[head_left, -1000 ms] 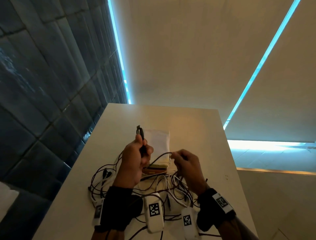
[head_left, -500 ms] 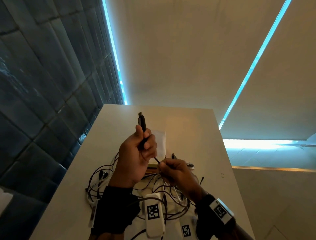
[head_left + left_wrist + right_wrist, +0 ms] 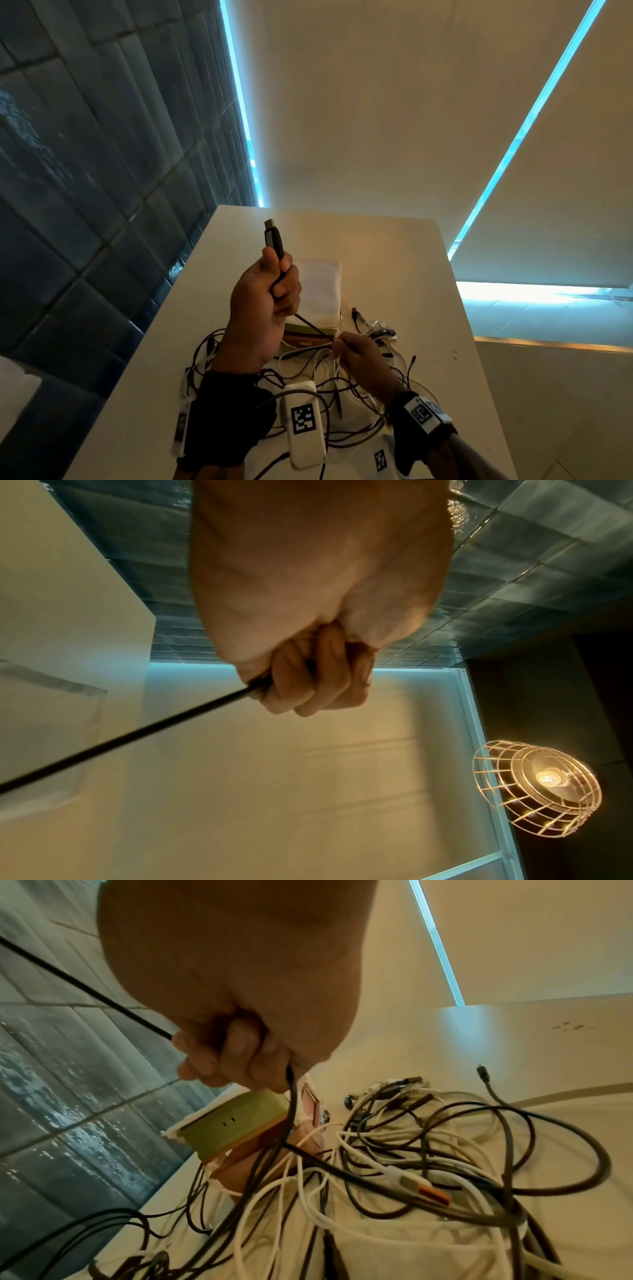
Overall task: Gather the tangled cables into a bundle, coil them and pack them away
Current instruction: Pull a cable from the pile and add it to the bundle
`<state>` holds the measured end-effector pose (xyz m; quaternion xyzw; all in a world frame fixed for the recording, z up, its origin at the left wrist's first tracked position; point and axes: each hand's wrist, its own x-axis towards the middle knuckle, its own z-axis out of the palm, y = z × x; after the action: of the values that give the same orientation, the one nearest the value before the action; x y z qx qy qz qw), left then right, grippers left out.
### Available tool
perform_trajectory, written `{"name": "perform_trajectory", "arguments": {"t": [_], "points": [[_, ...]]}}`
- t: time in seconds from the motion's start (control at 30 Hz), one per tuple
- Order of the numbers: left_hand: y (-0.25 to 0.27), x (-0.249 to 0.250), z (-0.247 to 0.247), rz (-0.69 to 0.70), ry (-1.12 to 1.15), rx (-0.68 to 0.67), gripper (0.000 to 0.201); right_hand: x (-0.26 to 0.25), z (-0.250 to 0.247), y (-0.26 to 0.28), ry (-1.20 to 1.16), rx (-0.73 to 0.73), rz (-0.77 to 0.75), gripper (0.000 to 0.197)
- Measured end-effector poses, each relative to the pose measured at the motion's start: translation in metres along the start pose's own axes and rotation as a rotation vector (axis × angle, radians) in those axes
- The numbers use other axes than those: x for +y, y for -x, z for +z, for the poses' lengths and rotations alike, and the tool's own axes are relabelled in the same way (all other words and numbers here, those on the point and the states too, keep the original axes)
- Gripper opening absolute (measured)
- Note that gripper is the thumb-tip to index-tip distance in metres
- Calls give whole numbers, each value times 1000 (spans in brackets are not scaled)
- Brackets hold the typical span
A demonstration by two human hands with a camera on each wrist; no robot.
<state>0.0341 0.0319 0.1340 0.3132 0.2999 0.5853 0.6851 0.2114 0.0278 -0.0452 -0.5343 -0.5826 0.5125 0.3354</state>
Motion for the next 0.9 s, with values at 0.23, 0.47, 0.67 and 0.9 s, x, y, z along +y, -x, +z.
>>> {"name": "perform_trajectory", "arguments": {"t": [0.23, 0.47, 0.67, 0.9], "points": [[-7, -18, -15, -86, -247, 210, 34, -72, -17, -9, -239, 309, -34, 21], [-4, -22, -1, -159, -116, 221, 38, -142, -13, 18, -350, 14, -372, 21], [-1, -7, 1, -61, 193, 106, 38, -110, -4, 27, -335, -199, -162, 24], [3, -8, -1, 6, 92, 88, 29, -49, -1, 11, -121, -75, -198, 27]]}}
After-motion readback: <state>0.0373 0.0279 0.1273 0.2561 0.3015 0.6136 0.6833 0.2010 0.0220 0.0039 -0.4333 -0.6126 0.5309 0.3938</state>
